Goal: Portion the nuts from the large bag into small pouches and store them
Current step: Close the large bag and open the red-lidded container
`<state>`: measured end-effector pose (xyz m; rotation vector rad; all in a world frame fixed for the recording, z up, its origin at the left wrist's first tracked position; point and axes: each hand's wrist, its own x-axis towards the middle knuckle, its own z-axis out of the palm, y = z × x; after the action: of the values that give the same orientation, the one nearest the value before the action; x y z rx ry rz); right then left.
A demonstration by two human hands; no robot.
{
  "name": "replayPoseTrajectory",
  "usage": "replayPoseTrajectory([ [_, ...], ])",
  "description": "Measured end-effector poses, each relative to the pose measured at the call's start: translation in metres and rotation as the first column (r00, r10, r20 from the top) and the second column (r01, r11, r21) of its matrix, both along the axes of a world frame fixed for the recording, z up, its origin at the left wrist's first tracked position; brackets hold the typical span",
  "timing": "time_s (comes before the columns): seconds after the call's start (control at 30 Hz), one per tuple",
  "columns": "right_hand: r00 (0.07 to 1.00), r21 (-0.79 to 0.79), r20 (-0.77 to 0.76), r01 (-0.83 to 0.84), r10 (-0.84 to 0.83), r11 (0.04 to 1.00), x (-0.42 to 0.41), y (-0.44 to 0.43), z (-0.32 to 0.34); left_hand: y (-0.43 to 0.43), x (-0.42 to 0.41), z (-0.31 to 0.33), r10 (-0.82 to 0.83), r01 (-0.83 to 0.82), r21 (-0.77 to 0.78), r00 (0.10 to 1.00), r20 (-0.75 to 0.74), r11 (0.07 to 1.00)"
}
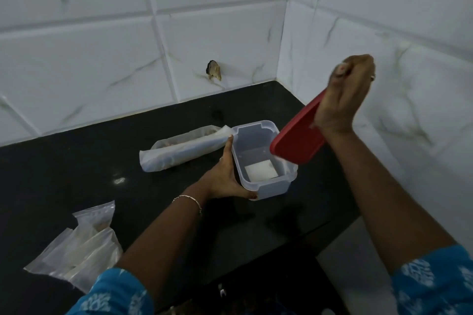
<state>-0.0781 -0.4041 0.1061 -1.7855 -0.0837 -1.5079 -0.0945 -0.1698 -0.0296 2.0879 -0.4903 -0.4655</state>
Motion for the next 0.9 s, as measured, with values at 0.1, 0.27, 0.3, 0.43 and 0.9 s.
replayPoseTrajectory([
  [0.1, 0.989, 0.058, -0.029, 0.15, -0.148, 0.987, -0.01, -0.029, -0.003, -0.002, -0.002, 0.001, 0.007, -0.007, 0.003, 1.0, 0.0, 1.0],
  [0.27, 0.963, -0.096, -0.198, 0.167, -0.183, 0.981, -0.023, -0.052, -0.043, 0.0, -0.002, 0.003, 0.014, -0.014, 0.007, 0.999, 0.034, 1.0],
  [0.3, 0.948, -0.141, -0.239, 0.179, -0.209, 0.974, -0.024, -0.054, -0.055, 0.001, -0.002, 0.003, 0.029, -0.029, 0.003, 0.999, 0.045, 1.0],
  [0.43, 0.871, -0.452, -0.248, 0.282, -0.423, 0.846, -0.032, -0.058, -0.107, 0.009, -0.006, 0.0, 0.099, -0.101, 0.026, 0.992, 0.073, 0.994],
  [0.9, 0.648, -0.523, -0.695, -0.159, -0.311, 0.837, -0.07, -0.06, -0.186, 0.026, -0.022, -0.007, 0.22, -0.22, 0.007, 0.975, 0.038, 0.975],
])
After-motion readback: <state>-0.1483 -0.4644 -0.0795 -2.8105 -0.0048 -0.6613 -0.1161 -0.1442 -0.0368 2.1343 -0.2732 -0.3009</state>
